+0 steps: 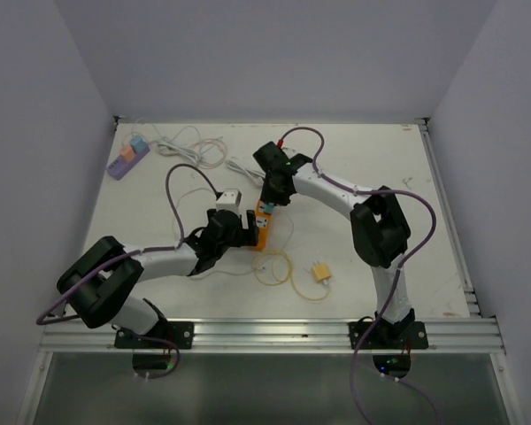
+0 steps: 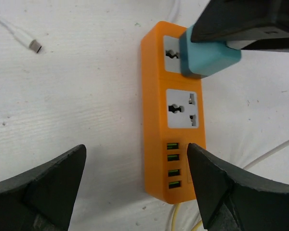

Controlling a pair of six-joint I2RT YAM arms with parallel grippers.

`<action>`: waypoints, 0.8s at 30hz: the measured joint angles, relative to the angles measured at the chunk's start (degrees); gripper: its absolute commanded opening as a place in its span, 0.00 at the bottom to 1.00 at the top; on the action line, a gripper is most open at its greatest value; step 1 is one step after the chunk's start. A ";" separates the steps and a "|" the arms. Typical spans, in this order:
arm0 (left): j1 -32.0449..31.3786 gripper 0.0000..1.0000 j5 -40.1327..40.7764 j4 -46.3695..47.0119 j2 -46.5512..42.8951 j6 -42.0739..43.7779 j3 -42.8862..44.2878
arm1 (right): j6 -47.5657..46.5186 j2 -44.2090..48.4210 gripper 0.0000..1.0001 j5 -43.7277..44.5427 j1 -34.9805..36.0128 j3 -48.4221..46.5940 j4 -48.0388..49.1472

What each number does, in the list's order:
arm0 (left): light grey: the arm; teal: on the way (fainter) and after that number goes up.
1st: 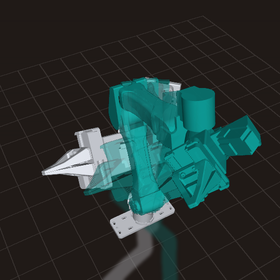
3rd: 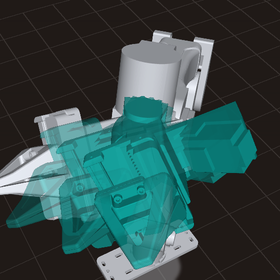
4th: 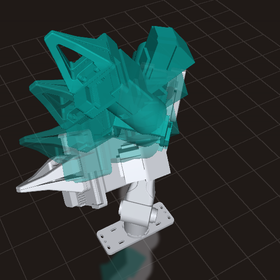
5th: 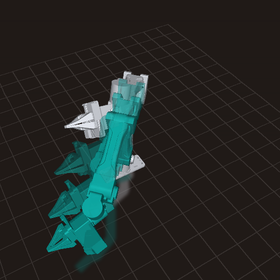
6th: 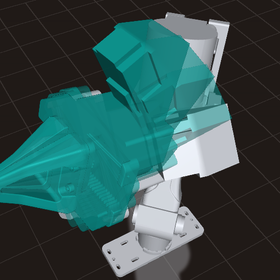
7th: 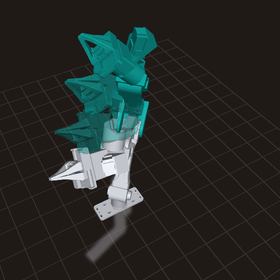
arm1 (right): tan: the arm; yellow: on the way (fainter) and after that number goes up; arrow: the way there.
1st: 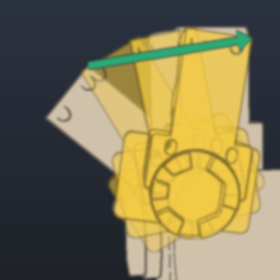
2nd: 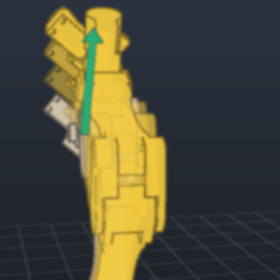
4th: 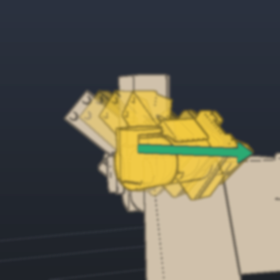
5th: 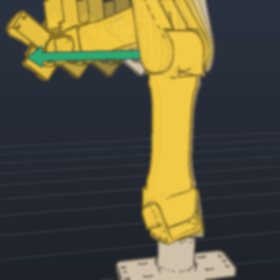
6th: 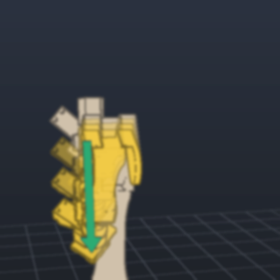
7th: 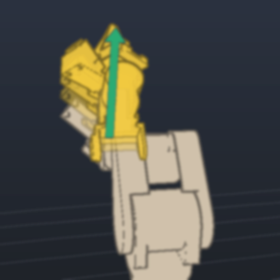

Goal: Pull the plug off the socket

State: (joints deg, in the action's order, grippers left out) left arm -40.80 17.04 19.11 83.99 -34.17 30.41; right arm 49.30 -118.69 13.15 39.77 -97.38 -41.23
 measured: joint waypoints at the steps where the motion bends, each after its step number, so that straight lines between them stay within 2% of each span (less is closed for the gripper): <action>1: -1.14 0.89 0.92 -0.09 0.02 1.01 0.31 | 0.02 -0.09 0.00 0.04 0.07 -0.20 -0.17; 10: -7.45 0.85 5.99 0.50 0.90 6.10 3.04 | 0.20 -0.92 0.00 0.92 0.48 -1.62 -1.49; 16: -9.20 0.79 8.09 0.90 6.75 6.73 5.07 | 0.28 -1.16 0.00 0.90 0.55 -2.05 -1.92; 19: -9.92 0.70 9.25 0.92 9.94 6.19 5.51 | 0.61 -1.16 0.00 0.90 0.57 -2.05 -1.92; 24: -10.60 0.28 10.86 0.98 11.91 5.03 6.49 | 1.27 -1.44 0.00 0.94 0.61 -2.36 -1.75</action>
State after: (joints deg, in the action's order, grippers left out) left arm -51.40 27.90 20.10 95.90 -29.15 36.91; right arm 50.57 -120.14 14.09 40.38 -99.74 -42.98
